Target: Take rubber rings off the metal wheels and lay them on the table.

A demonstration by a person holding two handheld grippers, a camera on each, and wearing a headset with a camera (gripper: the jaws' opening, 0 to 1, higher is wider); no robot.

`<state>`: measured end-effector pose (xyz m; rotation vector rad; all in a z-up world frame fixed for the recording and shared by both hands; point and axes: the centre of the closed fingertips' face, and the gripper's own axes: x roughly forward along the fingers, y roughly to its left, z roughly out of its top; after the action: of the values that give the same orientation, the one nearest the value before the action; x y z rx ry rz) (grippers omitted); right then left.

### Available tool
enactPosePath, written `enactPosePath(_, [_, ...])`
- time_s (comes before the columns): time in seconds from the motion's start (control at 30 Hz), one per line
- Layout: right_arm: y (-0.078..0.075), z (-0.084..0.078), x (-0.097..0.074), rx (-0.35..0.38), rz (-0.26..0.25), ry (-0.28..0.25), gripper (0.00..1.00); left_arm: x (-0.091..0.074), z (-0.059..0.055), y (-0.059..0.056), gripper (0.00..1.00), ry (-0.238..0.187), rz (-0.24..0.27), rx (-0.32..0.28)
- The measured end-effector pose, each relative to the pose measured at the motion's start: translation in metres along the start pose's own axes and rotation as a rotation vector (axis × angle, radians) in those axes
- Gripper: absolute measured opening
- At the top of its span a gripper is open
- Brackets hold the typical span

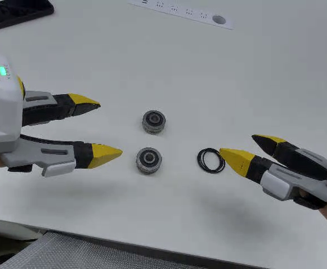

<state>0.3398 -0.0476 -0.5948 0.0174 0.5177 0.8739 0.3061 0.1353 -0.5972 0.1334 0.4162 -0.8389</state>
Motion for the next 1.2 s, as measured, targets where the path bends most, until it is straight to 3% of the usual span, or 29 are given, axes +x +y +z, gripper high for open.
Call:
enactPosePath(0.2, [-0.005,-0.003,-0.001,-0.053,-0.009,0.021,0.61,-0.005,-0.001,-0.015,0.64,0.011,-0.034,0.016])
enactPosePath(0.4, [-0.007,0.000,-0.004,-0.088,-0.001,0.028,0.63,-0.005,0.002,-0.015,0.68,-0.014,-0.008,0.002])
enactPosePath(0.73, [-0.002,0.002,0.002,-0.203,0.056,0.080,0.69,-0.008,-0.002,-0.016,0.73,-0.022,0.011,-0.017])
enactPosePath(0.9, [0.006,-0.001,0.007,-0.249,0.103,0.102,0.70,-0.005,-0.006,-0.026,0.75,-0.012,-0.023,-0.015])
enactPosePath(1.0, [0.009,-0.007,0.008,-0.298,0.124,0.143,0.73,-0.004,-0.006,-0.027,0.76,-0.015,-0.023,-0.020])
enactPosePath(1.2, [0.010,-0.011,0.006,-0.342,0.144,0.172,0.78,-0.006,-0.009,-0.028,0.78,-0.002,-0.024,-0.021])
